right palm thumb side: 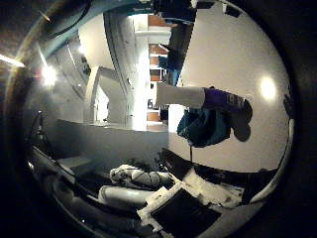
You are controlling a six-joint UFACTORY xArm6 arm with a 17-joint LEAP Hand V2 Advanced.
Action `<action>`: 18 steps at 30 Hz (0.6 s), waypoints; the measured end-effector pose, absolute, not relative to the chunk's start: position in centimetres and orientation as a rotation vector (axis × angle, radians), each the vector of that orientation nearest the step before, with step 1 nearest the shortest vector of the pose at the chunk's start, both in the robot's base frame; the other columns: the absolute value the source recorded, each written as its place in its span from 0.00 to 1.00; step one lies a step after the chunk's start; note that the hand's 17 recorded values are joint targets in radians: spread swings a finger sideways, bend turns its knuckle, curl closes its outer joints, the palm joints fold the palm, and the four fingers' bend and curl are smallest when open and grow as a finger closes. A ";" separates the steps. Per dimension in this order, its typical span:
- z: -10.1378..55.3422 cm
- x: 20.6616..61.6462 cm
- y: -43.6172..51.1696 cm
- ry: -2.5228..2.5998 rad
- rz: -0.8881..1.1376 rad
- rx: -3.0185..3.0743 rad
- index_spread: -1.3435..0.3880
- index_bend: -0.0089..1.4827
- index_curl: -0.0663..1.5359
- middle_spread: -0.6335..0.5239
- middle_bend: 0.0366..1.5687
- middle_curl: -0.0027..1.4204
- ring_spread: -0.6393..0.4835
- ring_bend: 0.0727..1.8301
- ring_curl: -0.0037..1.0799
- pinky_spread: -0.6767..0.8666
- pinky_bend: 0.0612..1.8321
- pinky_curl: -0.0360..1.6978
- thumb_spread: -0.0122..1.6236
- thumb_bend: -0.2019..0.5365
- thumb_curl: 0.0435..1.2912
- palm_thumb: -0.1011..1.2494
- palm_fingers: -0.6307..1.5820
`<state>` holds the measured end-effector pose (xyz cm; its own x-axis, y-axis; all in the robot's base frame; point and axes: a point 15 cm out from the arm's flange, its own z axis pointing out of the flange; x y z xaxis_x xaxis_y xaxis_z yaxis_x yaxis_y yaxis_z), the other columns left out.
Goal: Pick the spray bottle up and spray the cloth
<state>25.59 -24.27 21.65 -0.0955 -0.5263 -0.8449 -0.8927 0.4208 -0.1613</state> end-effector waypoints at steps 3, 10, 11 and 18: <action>21.5 26.2 -23.7 1.711 0.520 -1.198 0.69 0.11 0.20 0.65 0.13 0.24 0.71 0.13 0.25 0.61 0.12 0.21 0.56 0.23 0.21 0.48 0.34; 20.7 26.5 -22.7 1.670 0.567 -1.198 0.69 0.11 0.20 0.65 0.13 0.24 0.70 0.13 0.25 0.61 0.12 0.21 0.56 0.23 0.21 0.47 0.34; 20.6 26.7 -22.5 1.665 0.575 -1.201 0.69 0.11 0.20 0.65 0.13 0.24 0.70 0.13 0.25 0.61 0.12 0.21 0.56 0.23 0.21 0.47 0.34; 20.6 27.6 -21.6 1.640 0.586 -1.225 0.69 0.11 0.21 0.65 0.13 0.24 0.70 0.13 0.25 0.61 0.12 0.21 0.55 0.23 0.21 0.46 0.34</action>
